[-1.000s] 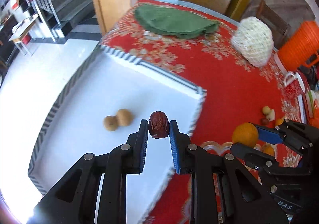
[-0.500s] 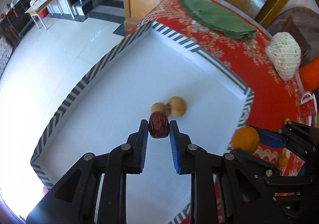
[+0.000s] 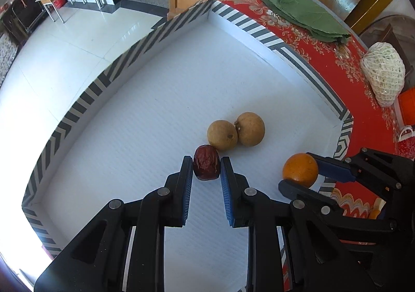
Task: Organize fruits
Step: 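Carry the date and mandarin into the white tray and open both grippers, then return to the table and grasp another mandarin with the left gripper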
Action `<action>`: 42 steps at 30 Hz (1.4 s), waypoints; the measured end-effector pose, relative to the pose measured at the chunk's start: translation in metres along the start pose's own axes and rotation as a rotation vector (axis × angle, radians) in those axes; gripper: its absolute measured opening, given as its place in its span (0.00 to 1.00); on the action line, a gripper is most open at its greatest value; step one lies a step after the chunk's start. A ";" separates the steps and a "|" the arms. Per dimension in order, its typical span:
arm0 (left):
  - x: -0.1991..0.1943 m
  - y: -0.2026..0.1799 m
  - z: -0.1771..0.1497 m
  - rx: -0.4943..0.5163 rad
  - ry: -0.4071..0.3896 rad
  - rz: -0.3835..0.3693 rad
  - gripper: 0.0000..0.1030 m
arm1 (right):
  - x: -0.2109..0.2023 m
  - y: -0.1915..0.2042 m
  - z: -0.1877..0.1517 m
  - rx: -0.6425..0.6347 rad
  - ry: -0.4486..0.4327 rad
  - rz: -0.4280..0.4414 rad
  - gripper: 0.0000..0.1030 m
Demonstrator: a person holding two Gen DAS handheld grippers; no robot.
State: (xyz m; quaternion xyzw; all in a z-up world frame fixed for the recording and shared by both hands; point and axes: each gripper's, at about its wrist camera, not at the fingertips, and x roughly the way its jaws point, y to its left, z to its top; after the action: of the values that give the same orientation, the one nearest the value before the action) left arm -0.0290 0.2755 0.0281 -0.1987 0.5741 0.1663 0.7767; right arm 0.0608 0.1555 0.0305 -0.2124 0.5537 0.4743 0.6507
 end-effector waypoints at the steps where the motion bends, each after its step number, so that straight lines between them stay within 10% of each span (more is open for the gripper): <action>1: 0.001 0.000 0.000 -0.007 0.003 -0.004 0.20 | 0.001 0.000 0.000 0.000 0.005 0.002 0.32; 5: 0.004 0.003 0.001 -0.029 0.008 -0.012 0.21 | 0.003 0.000 0.002 -0.010 0.003 -0.015 0.32; 9: 0.003 0.007 0.002 -0.057 0.009 -0.032 0.56 | 0.001 0.001 0.001 0.007 -0.010 -0.009 0.33; 26: -0.045 -0.037 -0.015 0.050 -0.097 -0.032 0.57 | -0.079 -0.010 -0.043 0.127 -0.179 -0.014 0.35; 42: -0.066 -0.153 -0.058 0.320 -0.110 -0.127 0.57 | -0.149 -0.037 -0.158 0.318 -0.266 -0.152 0.36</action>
State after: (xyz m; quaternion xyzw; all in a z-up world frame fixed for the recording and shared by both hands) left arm -0.0214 0.1124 0.0945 -0.0990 0.5360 0.0340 0.8377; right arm 0.0197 -0.0454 0.1114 -0.0839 0.5131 0.3546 0.7771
